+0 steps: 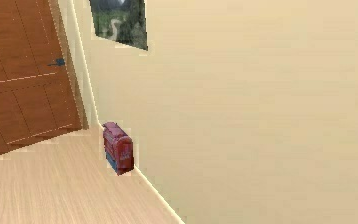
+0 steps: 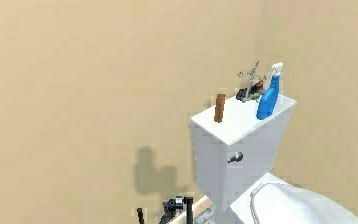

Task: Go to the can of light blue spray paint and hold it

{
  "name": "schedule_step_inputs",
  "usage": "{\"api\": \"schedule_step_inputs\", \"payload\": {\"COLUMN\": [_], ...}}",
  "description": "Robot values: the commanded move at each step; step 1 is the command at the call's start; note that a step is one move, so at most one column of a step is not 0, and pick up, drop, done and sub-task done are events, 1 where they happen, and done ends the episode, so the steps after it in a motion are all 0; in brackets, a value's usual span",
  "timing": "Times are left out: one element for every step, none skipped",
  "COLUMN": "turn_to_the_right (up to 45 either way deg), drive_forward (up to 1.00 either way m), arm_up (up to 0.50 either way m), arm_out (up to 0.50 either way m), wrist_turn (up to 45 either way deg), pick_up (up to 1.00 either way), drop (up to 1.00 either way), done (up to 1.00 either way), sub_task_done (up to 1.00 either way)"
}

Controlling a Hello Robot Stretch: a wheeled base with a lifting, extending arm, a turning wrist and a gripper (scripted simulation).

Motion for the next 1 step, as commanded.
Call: {"api": "schedule_step_inputs", "payload": {"turn_to_the_right": [0.0], "drive_forward": [0.00], "arm_up": [0.00], "arm_out": [0.00], "wrist_turn": [45.0], "pick_up": [0.00], "drop": [0.00], "done": [0.00], "sub_task_done": [0.00]}}
